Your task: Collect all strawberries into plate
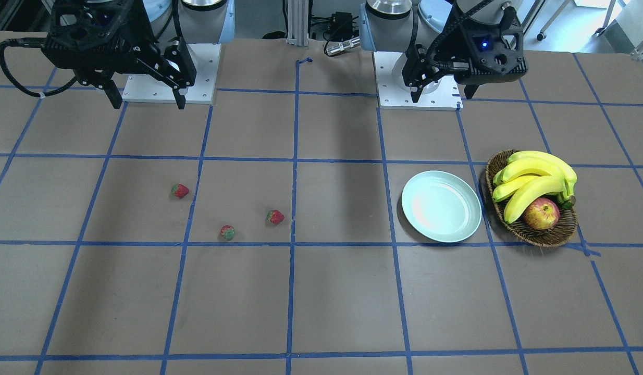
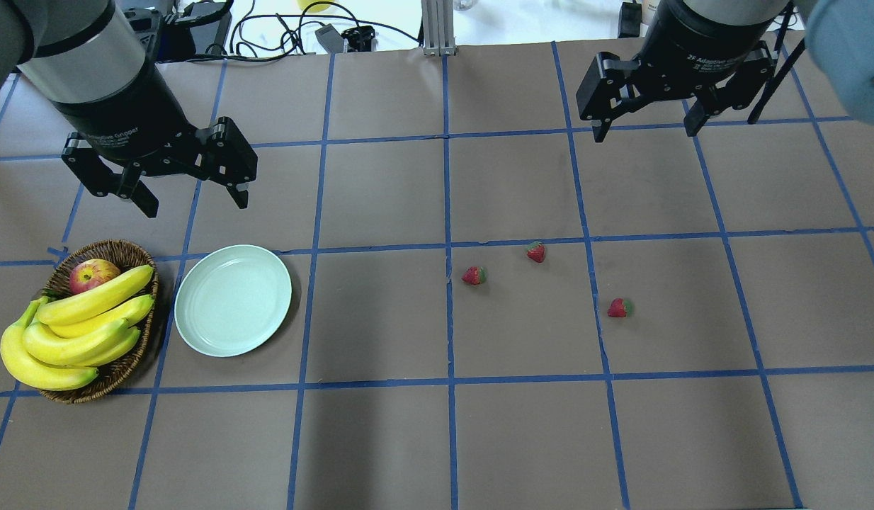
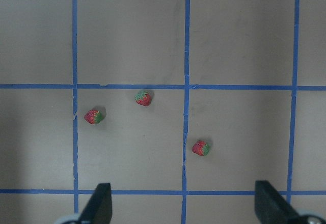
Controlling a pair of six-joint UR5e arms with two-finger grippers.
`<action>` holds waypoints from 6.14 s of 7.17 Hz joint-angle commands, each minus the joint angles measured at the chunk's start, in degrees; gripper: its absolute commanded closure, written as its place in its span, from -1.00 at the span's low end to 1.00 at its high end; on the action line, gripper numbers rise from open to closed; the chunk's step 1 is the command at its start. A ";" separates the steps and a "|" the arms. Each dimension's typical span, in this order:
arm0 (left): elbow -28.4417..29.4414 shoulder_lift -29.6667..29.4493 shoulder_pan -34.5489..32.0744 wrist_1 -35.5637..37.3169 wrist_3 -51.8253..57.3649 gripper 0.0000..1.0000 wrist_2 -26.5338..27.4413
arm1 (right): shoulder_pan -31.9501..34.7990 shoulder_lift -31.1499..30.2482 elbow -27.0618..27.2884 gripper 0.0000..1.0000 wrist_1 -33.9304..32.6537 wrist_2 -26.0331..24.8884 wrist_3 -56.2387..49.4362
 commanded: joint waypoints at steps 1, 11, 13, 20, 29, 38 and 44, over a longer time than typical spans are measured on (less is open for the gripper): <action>-0.36 -0.03 0.00 0.31 0.03 -1.00 -0.05 | 0.00 0.00 0.11 -1.00 -0.01 -0.07 0.10; -0.62 0.05 0.00 0.13 -0.05 -1.00 0.65 | 0.00 0.00 0.19 -1.00 0.07 -0.60 0.10; -0.62 0.05 0.00 0.22 -0.05 -1.00 0.74 | 0.00 0.00 0.19 -1.00 0.08 -0.52 0.10; -0.53 0.23 0.00 -0.04 -0.41 -1.00 -0.05 | 0.18 4.82 3.18 -1.00 -2.64 -0.68 1.24; -0.88 0.14 0.00 -0.04 -0.14 -1.00 -0.05 | 14.41 26.44 15.05 -0.72 -36.48 0.10 17.50; -1.76 0.93 0.00 0.05 -0.14 -1.00 0.30 | 15.82 28.47 20.42 -0.06 -42.37 1.59 18.99; -1.68 0.58 0.00 0.31 -0.14 -1.00 0.65 | 18.09 27.51 13.92 0.46 -41.67 11.85 27.14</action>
